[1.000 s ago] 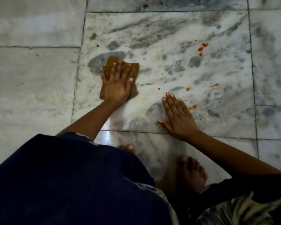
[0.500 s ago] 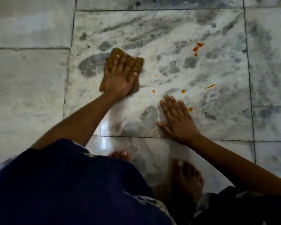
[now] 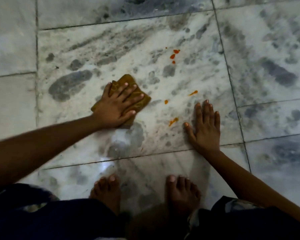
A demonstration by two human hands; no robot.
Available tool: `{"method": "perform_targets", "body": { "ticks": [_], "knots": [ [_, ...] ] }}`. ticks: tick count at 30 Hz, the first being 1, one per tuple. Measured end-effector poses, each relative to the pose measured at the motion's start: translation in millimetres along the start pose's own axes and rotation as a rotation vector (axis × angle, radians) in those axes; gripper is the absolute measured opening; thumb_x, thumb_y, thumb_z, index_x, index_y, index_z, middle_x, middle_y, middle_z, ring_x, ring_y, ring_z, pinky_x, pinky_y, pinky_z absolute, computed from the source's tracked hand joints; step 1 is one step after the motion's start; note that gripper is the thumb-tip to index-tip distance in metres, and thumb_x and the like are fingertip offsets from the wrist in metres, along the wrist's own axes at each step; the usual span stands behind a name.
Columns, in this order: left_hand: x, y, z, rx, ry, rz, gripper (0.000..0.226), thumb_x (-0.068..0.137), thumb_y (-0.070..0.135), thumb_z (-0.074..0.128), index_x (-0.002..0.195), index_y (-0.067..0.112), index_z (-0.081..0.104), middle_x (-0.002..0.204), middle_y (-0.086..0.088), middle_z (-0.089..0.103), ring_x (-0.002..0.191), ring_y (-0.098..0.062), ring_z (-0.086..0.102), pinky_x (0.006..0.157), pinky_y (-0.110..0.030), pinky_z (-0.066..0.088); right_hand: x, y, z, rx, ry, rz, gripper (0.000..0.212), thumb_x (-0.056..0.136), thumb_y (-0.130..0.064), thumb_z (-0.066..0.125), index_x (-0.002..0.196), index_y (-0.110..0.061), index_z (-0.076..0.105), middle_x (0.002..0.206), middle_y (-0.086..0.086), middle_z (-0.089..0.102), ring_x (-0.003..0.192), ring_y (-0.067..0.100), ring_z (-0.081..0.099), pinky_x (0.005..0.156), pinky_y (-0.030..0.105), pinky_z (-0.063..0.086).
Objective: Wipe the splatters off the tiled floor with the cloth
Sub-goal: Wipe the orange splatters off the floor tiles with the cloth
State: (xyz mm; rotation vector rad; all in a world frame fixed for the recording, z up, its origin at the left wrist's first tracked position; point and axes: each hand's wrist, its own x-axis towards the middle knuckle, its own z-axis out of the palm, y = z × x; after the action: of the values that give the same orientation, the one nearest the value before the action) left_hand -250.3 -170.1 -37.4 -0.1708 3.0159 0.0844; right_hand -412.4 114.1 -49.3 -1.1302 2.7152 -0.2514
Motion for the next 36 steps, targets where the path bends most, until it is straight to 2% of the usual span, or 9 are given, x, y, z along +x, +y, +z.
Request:
{"method": "perform_targets", "body": {
  "ticks": [3,9,13,17,21,25,29,32,36],
  "knots": [
    [29,-20,-14,-0.013,-0.073,-0.017,0.060,0.092,0.059,0.011,0.147,0.036,0.018,0.156,-0.005,0.023,0.143,-0.030,0.018,0.109,-0.061,0.008,2,0,4,0.001,-0.002,0.004,0.074,0.092,-0.056,0.021,0.150,-0.013,0.015,0.158,0.014,0.008,0.145,0.026,0.004,0.117,0.042,0.002],
    [59,65,-5,-0.154,0.059,-0.499,0.056,0.091,0.048,0.022,0.145,0.034,0.027,0.154,-0.002,0.027,0.143,-0.030,0.017,0.110,-0.059,0.007,3,2,2,0.022,0.002,0.003,0.073,0.091,-0.053,0.026,0.150,-0.012,0.018,0.157,0.014,0.012,0.145,0.026,0.007,0.117,0.044,0.005],
    [-4,99,4,-0.121,0.065,-0.345,0.053,0.093,0.045,0.030,0.145,0.034,0.029,0.153,-0.003,0.030,0.142,-0.027,0.019,0.110,-0.056,0.011,4,1,2,0.030,0.013,-0.004,0.073,0.091,-0.053,0.027,0.149,-0.010,0.019,0.156,0.016,0.013,0.145,0.028,0.008,0.117,0.045,0.006],
    [-15,44,2,-0.131,0.054,-0.508,0.054,0.092,0.044,0.027,0.143,0.029,0.034,0.151,-0.006,0.033,0.141,-0.030,0.021,0.109,-0.057,0.015,3,0,2,0.031,0.030,-0.010,0.072,0.091,-0.051,0.029,0.149,-0.009,0.021,0.155,0.018,0.016,0.144,0.030,0.010,0.116,0.047,0.008],
    [60,-9,-16,-0.172,0.040,-0.807,0.056,0.093,0.045,0.020,0.148,0.032,0.023,0.158,-0.002,0.017,0.145,-0.027,0.007,0.113,-0.057,0.005,4,1,2,0.040,0.035,-0.011,0.072,0.091,-0.051,0.029,0.149,-0.010,0.021,0.155,0.018,0.016,0.144,0.030,0.010,0.117,0.045,0.006],
    [95,29,-15,-0.177,0.069,-0.691,0.056,0.092,0.044,0.020,0.146,0.031,0.029,0.155,-0.003,0.025,0.145,-0.026,0.013,0.112,-0.058,0.007,5,3,1,0.060,0.051,-0.015,0.068,0.092,-0.048,0.029,0.149,-0.012,0.021,0.155,0.017,0.017,0.144,0.028,0.011,0.117,0.044,0.005],
    [29,96,0,-0.139,0.083,-0.454,0.053,0.092,0.043,0.029,0.144,0.034,0.030,0.153,-0.001,0.031,0.142,-0.026,0.020,0.111,-0.053,0.010,22,15,-4,0.054,0.073,0.036,0.069,0.091,-0.046,0.028,0.148,-0.007,0.023,0.155,0.019,0.018,0.143,0.030,0.015,0.116,0.041,0.005],
    [8,90,2,-0.176,0.073,-0.491,0.052,0.092,0.043,0.031,0.143,0.034,0.033,0.152,-0.001,0.032,0.142,-0.025,0.019,0.109,-0.053,0.013,44,30,-10,0.044,0.080,0.135,0.071,0.092,-0.049,0.024,0.148,-0.005,0.020,0.155,0.018,0.017,0.143,0.031,0.016,0.116,0.042,0.007],
    [74,37,-9,-0.183,0.063,-0.664,0.053,0.092,0.045,0.024,0.143,0.033,0.034,0.153,-0.001,0.029,0.144,-0.027,0.017,0.111,-0.058,0.012,53,35,-8,0.018,0.078,0.125,0.073,0.091,-0.050,0.025,0.149,-0.007,0.018,0.156,0.016,0.015,0.144,0.028,0.013,0.117,0.039,0.003]
  ]
}}
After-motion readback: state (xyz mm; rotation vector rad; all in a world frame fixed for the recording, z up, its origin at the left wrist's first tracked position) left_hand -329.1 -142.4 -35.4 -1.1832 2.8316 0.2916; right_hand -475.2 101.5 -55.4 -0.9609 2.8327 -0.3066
